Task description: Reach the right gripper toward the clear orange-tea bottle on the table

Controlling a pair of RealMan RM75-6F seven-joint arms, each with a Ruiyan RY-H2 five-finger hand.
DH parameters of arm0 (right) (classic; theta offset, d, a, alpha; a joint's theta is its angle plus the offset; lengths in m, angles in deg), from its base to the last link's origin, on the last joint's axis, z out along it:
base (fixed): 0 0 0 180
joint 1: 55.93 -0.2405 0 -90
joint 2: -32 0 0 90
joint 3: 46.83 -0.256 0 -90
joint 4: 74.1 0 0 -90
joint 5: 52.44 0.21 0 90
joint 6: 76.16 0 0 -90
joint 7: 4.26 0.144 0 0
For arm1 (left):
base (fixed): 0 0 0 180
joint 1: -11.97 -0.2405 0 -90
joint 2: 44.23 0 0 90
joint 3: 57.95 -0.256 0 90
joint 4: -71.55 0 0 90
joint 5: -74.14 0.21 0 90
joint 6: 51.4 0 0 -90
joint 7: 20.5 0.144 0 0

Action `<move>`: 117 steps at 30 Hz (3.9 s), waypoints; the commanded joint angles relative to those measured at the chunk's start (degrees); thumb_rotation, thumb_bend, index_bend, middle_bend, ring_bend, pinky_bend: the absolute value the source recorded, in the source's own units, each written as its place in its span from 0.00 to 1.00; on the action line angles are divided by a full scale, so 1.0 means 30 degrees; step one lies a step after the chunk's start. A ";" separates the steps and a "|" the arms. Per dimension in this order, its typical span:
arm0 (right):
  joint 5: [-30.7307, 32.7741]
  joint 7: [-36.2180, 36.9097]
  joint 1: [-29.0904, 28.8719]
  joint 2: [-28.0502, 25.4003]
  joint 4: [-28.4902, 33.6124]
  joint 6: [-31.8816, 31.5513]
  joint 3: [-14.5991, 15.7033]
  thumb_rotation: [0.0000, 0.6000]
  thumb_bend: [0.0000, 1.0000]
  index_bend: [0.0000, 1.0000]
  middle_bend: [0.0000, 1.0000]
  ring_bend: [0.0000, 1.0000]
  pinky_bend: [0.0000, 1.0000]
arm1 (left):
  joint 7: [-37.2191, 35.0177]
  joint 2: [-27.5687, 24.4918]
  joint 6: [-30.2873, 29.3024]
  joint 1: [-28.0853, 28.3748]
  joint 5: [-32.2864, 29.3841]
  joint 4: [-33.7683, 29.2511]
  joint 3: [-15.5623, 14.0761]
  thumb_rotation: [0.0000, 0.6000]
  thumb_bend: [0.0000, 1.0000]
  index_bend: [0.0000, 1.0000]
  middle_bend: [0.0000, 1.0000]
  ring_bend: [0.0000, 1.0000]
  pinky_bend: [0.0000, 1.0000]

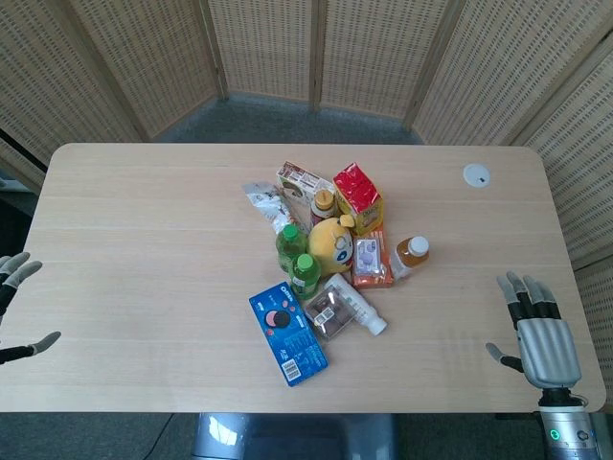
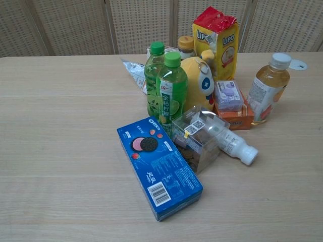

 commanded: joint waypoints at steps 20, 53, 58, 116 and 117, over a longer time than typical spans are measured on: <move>0.1674 0.7115 -0.2325 -0.0049 -0.0548 0.3726 -0.1439 1.00 0.00 0.00 0.00 0.00 0.00 | -0.0140 -0.0041 -0.0068 -0.0077 -0.0033 -0.0069 0.0103 1.00 0.00 0.15 0.00 0.00 0.00; 0.6022 1.6036 -0.7396 0.6551 -0.7479 0.9497 -0.4560 1.00 0.00 0.00 0.00 0.00 0.00 | 0.0102 0.0035 0.0114 -0.0110 -0.0368 -0.0110 0.0194 1.00 0.00 0.15 0.00 0.00 0.00; 0.6077 1.6125 -0.7613 0.7660 -0.8272 0.9112 -0.4726 1.00 0.00 0.00 0.00 0.00 0.00 | 0.0008 0.0011 0.0084 -0.0127 -0.0469 -0.0091 0.0255 1.00 0.00 0.15 0.00 0.00 0.00; 0.5872 0.9879 -0.9408 0.6584 -0.1010 0.2607 -1.0018 1.00 0.06 0.53 0.89 0.72 1.00 | -0.0939 -0.0373 -0.0176 -0.0348 -0.0211 -0.0125 0.0292 1.00 0.00 0.15 0.00 0.00 0.00; 0.5903 0.9807 -0.9427 0.6538 -0.0899 0.2573 -1.0033 1.00 0.06 0.53 0.89 0.72 1.00 | -0.0945 -0.0375 -0.0190 -0.0353 -0.0200 -0.0129 0.0291 1.00 0.00 0.15 0.00 0.00 0.00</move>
